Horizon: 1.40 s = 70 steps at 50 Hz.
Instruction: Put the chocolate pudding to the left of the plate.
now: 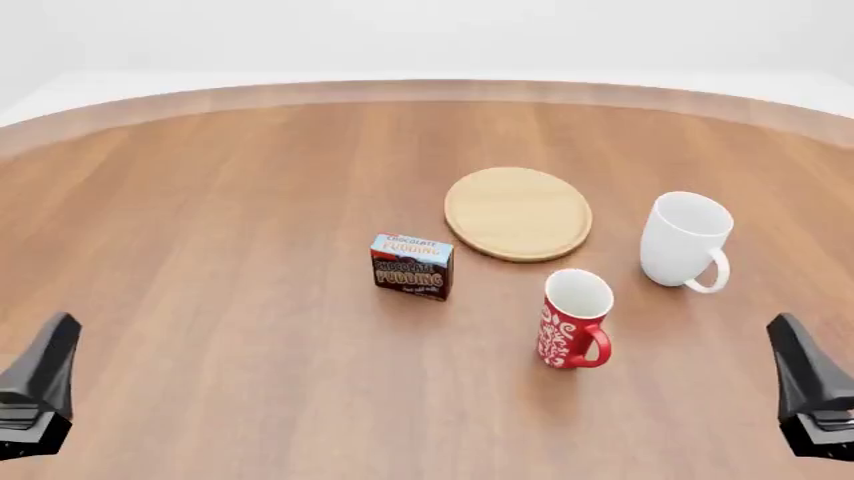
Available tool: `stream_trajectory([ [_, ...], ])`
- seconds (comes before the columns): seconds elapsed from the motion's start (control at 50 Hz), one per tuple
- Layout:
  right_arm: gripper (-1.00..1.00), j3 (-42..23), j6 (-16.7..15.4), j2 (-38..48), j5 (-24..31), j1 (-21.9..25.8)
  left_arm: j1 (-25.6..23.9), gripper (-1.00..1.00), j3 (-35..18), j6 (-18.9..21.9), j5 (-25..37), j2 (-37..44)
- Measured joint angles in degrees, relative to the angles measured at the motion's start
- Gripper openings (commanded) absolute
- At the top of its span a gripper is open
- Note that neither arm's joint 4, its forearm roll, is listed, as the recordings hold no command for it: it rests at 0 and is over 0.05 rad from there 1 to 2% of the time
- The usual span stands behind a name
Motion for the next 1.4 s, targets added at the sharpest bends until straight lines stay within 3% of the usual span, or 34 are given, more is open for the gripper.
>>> stream_trajectory([
  [0.22, 1.0, -0.01, 1.99, 2.95, -1.74, 1.19, 0.0, 1.0, 0.0, 0.0, 0.0, 0.0],
  [0.46, 1.0, -6.17, -3.65, 3.38, 1.52, 4.79, 0.0, 1.0, 0.0, 0.0, 0.0, 0.0],
  [0.54, 1.0, -12.21, -4.79, 9.41, 1.98, 7.45, 0.0, 1.0, 0.0, 0.0, 0.0, 0.0],
  [0.7, 1.0, -38.69, -13.17, 33.56, 10.94, 16.87, 0.0, 1.0, 0.0, 0.0, 0.0, 0.0],
  [0.84, 1.0, -51.06, -17.48, 46.36, 15.11, 22.18, 0.0, 1.0, 0.0, 0.0, 0.0, 0.0],
  [1.08, 1.0, -59.49, -21.62, 59.06, 19.01, 29.8, 0.0, 1.0, 0.0, 0.0, 0.0, 0.0],
  [1.4, 1.0, -63.03, -24.47, 70.11, 19.49, 33.18, 0.0, 1.0, 0.0, 0.0, 0.0, 0.0],
])
